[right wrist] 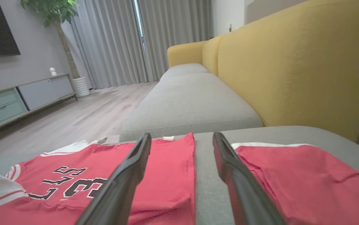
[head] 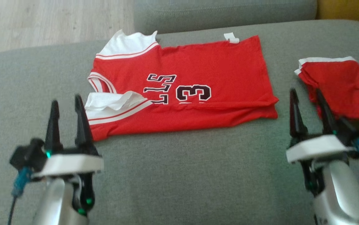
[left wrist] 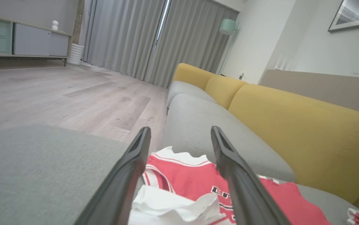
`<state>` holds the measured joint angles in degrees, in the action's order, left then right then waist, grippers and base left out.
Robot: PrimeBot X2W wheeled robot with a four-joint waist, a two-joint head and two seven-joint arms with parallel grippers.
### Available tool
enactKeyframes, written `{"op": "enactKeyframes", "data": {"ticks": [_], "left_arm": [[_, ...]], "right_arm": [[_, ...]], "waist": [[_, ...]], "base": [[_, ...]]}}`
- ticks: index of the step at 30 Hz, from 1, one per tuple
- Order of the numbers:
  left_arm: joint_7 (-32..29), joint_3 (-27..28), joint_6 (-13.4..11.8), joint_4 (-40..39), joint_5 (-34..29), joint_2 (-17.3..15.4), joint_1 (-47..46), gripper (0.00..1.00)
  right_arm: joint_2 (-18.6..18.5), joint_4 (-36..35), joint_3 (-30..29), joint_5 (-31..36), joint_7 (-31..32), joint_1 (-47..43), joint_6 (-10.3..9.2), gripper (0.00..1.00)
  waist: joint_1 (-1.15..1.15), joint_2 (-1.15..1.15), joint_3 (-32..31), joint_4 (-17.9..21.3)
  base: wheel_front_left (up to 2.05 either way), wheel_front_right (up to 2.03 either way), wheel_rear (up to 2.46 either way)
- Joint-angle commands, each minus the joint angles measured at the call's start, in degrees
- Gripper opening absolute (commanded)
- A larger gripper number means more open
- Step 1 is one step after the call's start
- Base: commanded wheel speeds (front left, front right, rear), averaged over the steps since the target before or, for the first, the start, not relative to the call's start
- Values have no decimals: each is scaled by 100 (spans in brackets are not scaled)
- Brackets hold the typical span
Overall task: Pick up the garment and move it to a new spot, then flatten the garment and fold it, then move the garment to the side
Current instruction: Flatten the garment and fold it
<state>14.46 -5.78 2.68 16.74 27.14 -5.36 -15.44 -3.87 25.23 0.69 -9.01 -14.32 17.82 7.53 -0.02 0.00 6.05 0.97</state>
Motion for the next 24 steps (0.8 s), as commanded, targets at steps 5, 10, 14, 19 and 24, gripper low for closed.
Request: {"op": "enactKeyframes", "data": {"ticks": [5, 10, 14, 19, 24], "left_arm": [[53, 433, 159, -418, -455, 174, 470, 100], [53, 482, 153, -456, -517, 233, 636, 100], [53, 457, 110, -385, -524, 244, 605, 100], [53, 278, -75, 177, -610, 246, 423, 100], [-70, 245, -340, 1129, -715, 218, 32, 100]], "right_arm": [[96, -607, -82, -243, -66, -736, -4, 100], [98, -722, -37, -362, -67, -933, -4, 100], [98, -802, 26, -343, -67, -894, -4, 100], [99, -884, 52, -358, -67, -827, -4, 100], [99, -943, 153, -401, -67, -766, -4, 100]], "waist": [[2, 0, -239, 33], [2, 0, -277, 40], [2, 0, -247, 72], [2, 0, -127, 129], [2, 0, 40, 236]], "base": [[0, 0, 0], [0, 0, 0], [0, 0, 0], [0, 0, 0], [0, 0, 0]]}}
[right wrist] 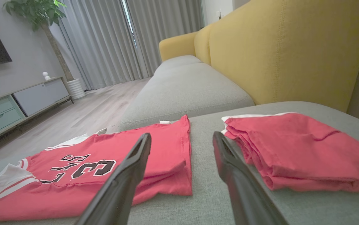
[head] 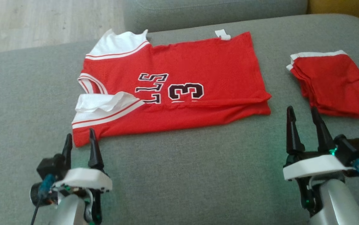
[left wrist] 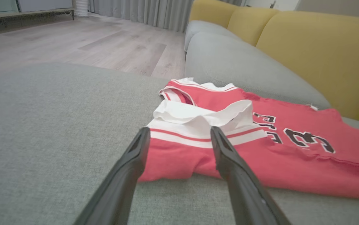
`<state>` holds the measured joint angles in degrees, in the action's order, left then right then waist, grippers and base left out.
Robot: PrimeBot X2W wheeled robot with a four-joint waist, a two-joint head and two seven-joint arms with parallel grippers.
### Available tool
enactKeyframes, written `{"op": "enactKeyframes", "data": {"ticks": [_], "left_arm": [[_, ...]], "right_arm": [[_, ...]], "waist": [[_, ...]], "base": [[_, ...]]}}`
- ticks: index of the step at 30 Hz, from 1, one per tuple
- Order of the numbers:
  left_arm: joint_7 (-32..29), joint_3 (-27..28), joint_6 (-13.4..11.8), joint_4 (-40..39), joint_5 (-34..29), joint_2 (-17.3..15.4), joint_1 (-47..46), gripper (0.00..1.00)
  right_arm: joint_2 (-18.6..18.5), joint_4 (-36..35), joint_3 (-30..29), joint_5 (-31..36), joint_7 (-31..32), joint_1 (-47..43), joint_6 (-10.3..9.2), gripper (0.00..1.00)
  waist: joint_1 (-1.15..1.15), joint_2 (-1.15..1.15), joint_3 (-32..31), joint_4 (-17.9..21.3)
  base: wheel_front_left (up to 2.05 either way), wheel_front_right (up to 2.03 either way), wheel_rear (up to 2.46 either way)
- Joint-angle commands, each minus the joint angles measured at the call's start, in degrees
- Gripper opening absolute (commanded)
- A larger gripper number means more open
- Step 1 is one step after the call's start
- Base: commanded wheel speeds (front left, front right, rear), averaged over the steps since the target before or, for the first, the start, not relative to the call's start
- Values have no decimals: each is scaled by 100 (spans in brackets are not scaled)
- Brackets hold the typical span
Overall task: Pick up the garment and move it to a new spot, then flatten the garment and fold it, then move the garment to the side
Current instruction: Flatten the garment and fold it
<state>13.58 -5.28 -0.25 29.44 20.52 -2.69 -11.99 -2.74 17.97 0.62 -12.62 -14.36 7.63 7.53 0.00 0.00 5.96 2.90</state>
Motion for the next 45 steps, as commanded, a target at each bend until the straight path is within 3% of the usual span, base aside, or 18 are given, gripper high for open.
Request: {"op": "enactKeyframes", "data": {"ticks": [1, 11, 20, 21, 22, 23, 27, 33, 45], "left_arm": [[-27, 213, -92, 23, -53, -72, -396, 100], [-300, 477, -532, 1476, -4, -427, -1163, 100], [-818, 164, -264, 2280, -59, -447, -1450, 100], [-856, 130, -216, 2329, -60, -445, -1464, 93], [-871, 100, -167, 2356, -58, -437, -1474, 13], [-857, 80, -129, 2363, -51, -428, -1484, 0], [-588, 94, -77, 2260, -18, -428, -1536, 0], [37, 136, 40, 1683, -9, -412, -1683, 0], [139, 1, 205, 405, -246, -265, -1527, 0]], "right_arm": [[-14, -227, 181, -52, -63, 274, -4, 100], [-14, -386, 405, -177, -63, 451, -4, 100], [-14, -411, 421, -264, -63, 501, -4, 100], [-14, -408, 421, -271, -63, 503, -4, 100], [-14, -391, 435, -275, -63, 507, -4, 100], [-14, -347, 465, -263, -63, 514, -4, 100], [-14, -72, 520, -198, -63, 572, -4, 100], [-14, 913, 352, -126, 342, 987, -4, 100], [-14, 3031, 105, -383, 1127, 2257, -4, 100]], "waist": [[0, 0, 83, 68], [0, 0, 419, 299], [0, 0, 490, 330], [0, 0, 483, 324], [0, 0, 474, 315], [0, 0, 464, 304], [0, 0, 430, 250], [0, 0, 401, 66], [0, 0, 558, -279]], "base": [[0, 0, 0], [0, 0, 0], [0, 0, 0], [0, 0, 0], [0, 0, 0], [0, 0, 0], [0, 0, 0], [0, 0, 0], [0, 0, 0]]}}
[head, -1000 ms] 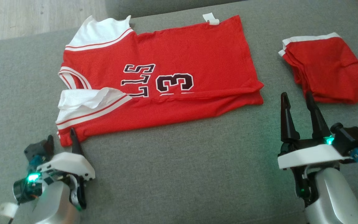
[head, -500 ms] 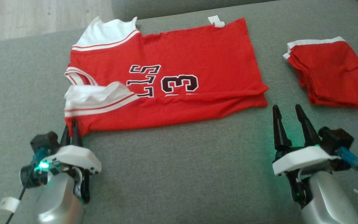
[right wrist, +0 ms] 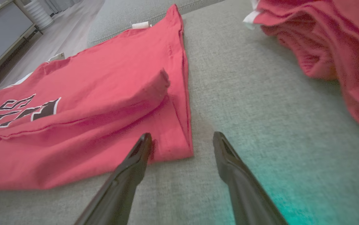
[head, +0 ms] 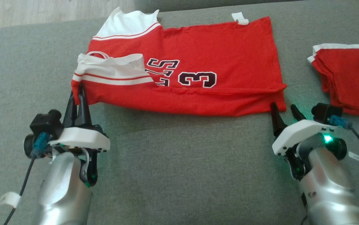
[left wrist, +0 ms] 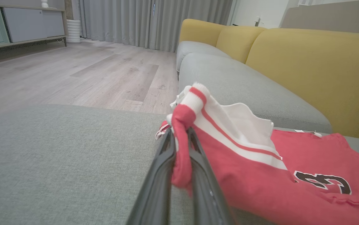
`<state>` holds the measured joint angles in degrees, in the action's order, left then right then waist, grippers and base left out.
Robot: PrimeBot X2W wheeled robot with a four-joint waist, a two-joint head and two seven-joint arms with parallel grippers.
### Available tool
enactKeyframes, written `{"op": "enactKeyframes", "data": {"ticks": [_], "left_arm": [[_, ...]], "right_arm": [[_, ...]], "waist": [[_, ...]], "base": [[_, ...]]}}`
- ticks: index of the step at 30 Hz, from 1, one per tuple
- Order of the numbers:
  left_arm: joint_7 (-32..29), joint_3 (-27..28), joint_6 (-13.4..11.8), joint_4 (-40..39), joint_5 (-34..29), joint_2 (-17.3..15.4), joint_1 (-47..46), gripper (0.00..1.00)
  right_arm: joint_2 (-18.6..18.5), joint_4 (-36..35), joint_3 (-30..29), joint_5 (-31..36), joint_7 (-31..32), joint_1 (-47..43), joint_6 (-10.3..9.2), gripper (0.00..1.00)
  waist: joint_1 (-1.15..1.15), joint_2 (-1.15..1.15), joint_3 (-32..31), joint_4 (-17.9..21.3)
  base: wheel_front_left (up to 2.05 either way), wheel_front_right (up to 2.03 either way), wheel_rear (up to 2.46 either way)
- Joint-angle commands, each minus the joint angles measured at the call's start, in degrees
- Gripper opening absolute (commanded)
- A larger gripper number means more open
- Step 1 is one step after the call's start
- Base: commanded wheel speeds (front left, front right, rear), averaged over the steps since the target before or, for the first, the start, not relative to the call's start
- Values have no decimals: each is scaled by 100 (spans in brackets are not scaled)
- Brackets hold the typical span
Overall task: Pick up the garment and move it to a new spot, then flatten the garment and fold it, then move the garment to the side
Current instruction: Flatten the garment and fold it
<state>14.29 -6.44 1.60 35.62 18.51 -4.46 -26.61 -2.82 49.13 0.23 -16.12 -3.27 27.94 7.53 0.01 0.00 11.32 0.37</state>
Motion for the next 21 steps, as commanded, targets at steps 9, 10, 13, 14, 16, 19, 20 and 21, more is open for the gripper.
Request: {"op": "enactKeyframes", "data": {"ticks": [9, 10, 13, 14, 16, 19, 20, 21], "left_arm": [[70, 42, 43, -296, -125, -53, 20, 0], [70, 44, 33, -267, -129, -58, 22, 0], [70, 71, 15, -175, -117, -94, 44, 0], [70, 81, 5, -139, -112, -106, 58, 0], [70, 105, -5, -91, -99, -134, 88, 0], [71, 152, -19, -42, -71, -174, 151, 0], [71, 166, -21, -33, -63, -184, 176, 0], [71, 176, -24, -29, -57, -190, 203, 0]], "right_arm": [[-6, 1028, 646, -364, 61, 828, -4, 48], [-6, 1078, 727, -393, -6, 864, -4, 0], [-6, 1230, 854, -279, -315, 976, -4, 0], [-6, 1289, 852, -171, -441, 1012, -4, 0], [-6, 1405, 796, 8, -646, 1063, -4, 0], [-6, 1505, 679, 192, -842, 1091, -4, 0], [-6, 1513, 640, 213, -886, 1085, -4, 0], [-6, 1515, 612, 220, -918, 1072, -4, 0]], "waist": [[-1, 0, 56, -110], [-1, 0, 52, -106], [-1, 0, 30, -73], [-1, 0, 14, -58], [-1, 0, -29, -30], [-1, 0, -118, 18], [-1, 0, -154, 31], [-1, 0, -189, 42]], "base": [[0, 0, 0], [0, 0, 0], [0, 0, 0], [0, 0, 0], [0, 0, 0], [0, 0, 0], [0, 0, 0], [0, 0, 0]]}}
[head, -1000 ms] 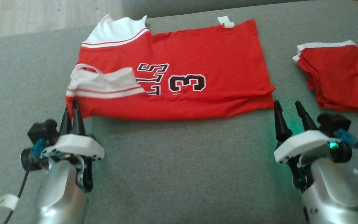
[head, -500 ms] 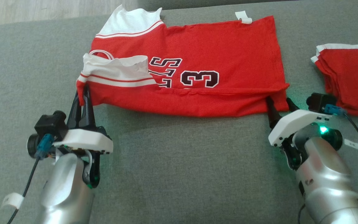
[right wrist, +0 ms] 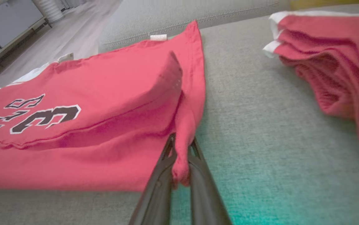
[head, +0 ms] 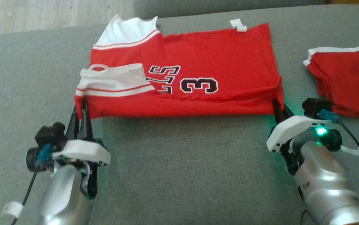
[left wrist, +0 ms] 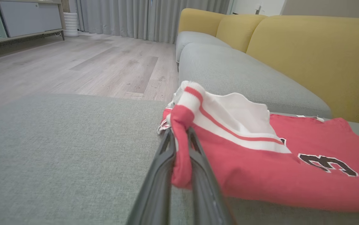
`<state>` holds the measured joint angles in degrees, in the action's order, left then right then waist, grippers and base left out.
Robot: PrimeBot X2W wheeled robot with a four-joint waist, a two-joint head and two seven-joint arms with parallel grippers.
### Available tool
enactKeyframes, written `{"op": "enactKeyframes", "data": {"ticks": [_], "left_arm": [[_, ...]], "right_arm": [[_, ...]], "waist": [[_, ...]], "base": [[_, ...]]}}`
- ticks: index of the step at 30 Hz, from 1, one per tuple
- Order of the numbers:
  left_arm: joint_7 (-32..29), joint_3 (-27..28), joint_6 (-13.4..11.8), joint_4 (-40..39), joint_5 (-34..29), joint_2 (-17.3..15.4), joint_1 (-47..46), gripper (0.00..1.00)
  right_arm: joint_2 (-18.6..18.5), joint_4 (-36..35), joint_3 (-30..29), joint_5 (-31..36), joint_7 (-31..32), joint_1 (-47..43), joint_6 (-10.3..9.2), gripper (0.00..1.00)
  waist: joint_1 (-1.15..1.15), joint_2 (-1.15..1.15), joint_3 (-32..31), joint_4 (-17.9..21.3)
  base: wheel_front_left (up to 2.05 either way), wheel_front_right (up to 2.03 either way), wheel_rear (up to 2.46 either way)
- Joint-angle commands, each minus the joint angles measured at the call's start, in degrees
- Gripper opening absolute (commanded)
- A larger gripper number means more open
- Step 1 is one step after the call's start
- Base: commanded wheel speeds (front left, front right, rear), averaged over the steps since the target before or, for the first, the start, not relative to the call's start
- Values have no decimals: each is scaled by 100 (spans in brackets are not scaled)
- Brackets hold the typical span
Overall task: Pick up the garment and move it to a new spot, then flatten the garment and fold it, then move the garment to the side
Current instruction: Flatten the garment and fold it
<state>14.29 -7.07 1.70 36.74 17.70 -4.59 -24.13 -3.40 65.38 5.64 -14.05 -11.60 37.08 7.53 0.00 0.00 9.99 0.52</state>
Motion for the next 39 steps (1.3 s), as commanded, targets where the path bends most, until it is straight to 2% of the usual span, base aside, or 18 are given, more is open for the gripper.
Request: {"op": "enactKeyframes", "data": {"ticks": [1, 9, 20, 27, 30, 39], "left_arm": [[71, 249, -41, -142, 29, -180, -13, 0], [71, 316, -60, -265, 88, -158, 315, 0], [-7, 210, -85, -723, 160, -113, 1268, 0], [-228, 125, -171, -1352, 202, -111, 2001, 0], [-357, 75, -233, -1672, 222, -102, 2316, 0], [-627, -101, -326, -1803, 184, -97, 2559, 0]], "right_arm": [[52, -114, 55, 13, -109, 138, -4, 0], [52, -276, 152, -158, -132, -169, -4, 0], [43, -907, 214, -201, 320, -1030, -4, 0], [-60, -1824, 52, -140, 859, -1819, -4, 0], [-86, -2467, -135, -77, 1234, -2289, -4, 0], [-5, -3696, -537, 146, 2025, -3096, -4, 0]], "waist": [[0, 0, -95, 40], [0, 0, -455, 118], [0, 0, -1000, 177], [0, 0, -1207, 132], [0, 0, -1263, 101], [0, 0, -1275, 81]], "base": [[0, 0, 0], [0, 0, 0], [0, 0, 0], [0, 0, 0], [0, 0, 0], [0, 0, 0]]}}
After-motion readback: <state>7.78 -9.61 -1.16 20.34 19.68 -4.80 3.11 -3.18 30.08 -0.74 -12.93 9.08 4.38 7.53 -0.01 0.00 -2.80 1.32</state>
